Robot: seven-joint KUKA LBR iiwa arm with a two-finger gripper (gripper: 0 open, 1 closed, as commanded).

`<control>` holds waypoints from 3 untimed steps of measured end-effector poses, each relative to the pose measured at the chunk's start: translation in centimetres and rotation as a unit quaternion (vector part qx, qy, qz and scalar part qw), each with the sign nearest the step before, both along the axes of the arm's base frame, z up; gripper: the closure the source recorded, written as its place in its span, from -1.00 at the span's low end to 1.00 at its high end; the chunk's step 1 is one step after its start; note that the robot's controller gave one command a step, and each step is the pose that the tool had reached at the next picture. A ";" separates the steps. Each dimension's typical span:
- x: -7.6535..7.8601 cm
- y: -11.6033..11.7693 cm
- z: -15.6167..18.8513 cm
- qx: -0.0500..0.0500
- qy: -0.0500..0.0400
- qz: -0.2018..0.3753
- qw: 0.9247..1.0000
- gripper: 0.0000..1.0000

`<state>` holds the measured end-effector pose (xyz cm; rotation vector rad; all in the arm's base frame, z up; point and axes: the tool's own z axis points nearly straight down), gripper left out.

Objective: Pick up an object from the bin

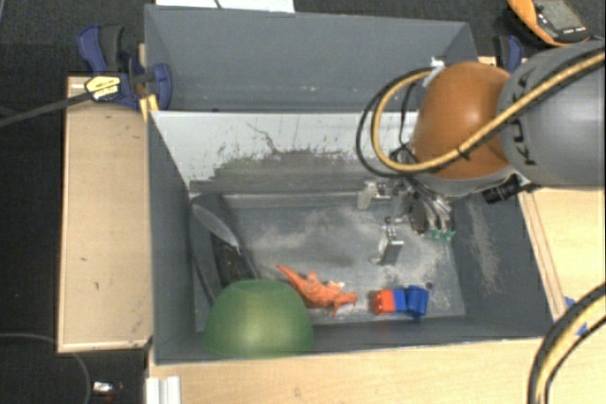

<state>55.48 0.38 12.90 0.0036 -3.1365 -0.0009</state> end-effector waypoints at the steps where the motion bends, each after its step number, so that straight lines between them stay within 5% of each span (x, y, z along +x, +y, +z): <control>1: 0.2 0.0 0.5 0.000 -0.004 0.000 1.000 -1.00; 2: 1.8 6.5 -5.0 0.000 -0.004 0.139 0.990 -1.00; 3: 2.6 7.7 -1.7 0.000 -0.005 0.163 0.987 -1.00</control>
Offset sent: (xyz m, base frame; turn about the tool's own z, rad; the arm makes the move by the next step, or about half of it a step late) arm 0.0184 0.0731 -0.0590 -0.3168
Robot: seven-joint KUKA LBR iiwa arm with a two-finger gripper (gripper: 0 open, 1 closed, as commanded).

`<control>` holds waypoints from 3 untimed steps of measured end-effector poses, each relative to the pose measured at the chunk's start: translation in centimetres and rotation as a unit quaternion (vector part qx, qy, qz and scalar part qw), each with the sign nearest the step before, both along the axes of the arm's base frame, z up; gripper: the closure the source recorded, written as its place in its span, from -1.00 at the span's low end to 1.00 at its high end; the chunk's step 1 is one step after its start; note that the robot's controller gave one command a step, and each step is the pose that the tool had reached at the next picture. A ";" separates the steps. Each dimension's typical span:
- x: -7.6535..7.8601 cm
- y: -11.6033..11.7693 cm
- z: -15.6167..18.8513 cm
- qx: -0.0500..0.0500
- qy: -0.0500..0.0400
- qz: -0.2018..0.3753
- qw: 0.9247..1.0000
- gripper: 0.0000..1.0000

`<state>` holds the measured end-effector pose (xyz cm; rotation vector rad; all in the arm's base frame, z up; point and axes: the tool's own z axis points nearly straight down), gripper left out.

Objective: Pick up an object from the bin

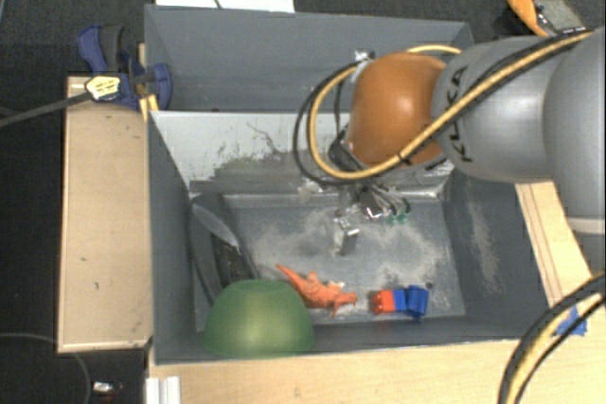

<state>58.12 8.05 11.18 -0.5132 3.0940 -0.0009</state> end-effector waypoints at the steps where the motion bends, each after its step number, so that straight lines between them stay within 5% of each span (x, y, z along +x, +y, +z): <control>1: -7.7 1.7 -0.8 0.002 0.002 -0.124 0.992 -1.00; 2: -9.3 2.1 -3.3 0.001 -0.002 0.045 0.999 -1.00; 3: -9.7 -2.0 -3.9 0.004 -0.005 -0.104 0.995 1.00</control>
Offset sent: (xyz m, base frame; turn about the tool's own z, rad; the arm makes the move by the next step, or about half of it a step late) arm -0.0903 0.0191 -0.0418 -0.1058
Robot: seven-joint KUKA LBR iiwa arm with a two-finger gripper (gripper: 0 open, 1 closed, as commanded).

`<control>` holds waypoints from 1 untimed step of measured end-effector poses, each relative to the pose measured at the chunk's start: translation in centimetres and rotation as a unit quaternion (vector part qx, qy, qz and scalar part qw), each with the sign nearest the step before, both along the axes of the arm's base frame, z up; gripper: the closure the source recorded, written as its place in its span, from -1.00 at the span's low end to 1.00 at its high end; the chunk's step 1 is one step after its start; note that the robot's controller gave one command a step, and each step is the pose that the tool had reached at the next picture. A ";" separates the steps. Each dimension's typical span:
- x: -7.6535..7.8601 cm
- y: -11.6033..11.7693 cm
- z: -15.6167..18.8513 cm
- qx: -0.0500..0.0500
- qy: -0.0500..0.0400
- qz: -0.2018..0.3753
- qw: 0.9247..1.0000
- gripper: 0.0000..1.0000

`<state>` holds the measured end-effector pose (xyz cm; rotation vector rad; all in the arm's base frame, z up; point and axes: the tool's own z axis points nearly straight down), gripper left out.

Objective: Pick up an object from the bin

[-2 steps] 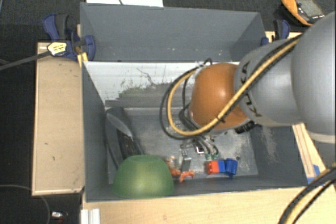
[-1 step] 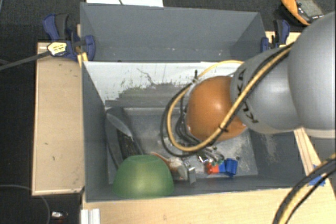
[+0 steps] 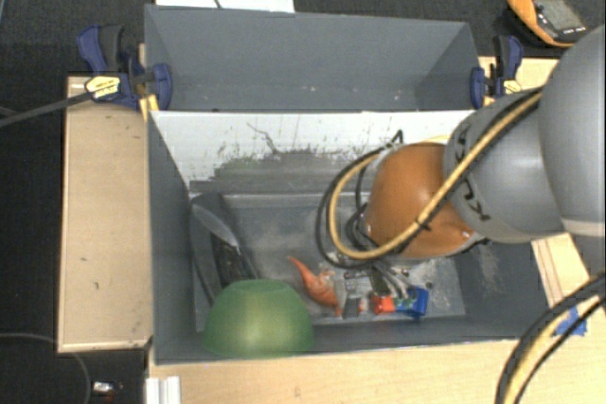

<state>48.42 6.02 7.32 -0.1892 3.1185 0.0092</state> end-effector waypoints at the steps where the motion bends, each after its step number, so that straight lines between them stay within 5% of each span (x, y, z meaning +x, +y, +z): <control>1: 0.0 0.0 0.0 0.000 0.000 0.000 1.000 1.00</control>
Offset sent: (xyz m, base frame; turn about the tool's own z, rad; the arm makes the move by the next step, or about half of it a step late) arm 0.0000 0.0001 0.1051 0.0001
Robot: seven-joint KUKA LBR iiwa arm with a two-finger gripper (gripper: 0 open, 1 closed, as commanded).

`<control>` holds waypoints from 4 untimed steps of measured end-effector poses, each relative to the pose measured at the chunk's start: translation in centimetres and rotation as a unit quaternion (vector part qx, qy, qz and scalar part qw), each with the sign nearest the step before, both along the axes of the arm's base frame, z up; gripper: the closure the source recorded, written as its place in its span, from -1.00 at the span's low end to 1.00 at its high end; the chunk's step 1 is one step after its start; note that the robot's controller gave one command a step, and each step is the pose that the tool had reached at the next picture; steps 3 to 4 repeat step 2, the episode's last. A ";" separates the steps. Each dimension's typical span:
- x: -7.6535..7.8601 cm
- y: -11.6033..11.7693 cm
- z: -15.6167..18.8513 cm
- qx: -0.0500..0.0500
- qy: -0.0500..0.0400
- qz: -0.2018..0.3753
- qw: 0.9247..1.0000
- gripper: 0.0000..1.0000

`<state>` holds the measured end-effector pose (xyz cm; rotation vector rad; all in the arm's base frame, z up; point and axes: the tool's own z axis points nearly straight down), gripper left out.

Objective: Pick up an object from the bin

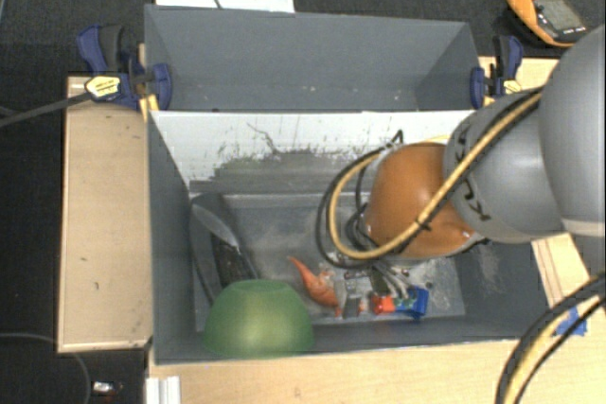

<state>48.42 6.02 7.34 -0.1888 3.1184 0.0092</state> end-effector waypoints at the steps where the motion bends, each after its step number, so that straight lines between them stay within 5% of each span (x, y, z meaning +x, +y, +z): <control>1: -0.3 0.0 3.5 -0.001 0.005 0.000 1.000 1.00; 2: -0.3 0.0 7.8 -0.001 0.005 -0.001 1.000 1.00; 4: -0.3 0.0 7.8 -0.001 0.005 -0.001 1.000 1.00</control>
Offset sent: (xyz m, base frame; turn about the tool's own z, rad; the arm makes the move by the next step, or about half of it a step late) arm -0.0038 -0.0003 0.1047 0.0002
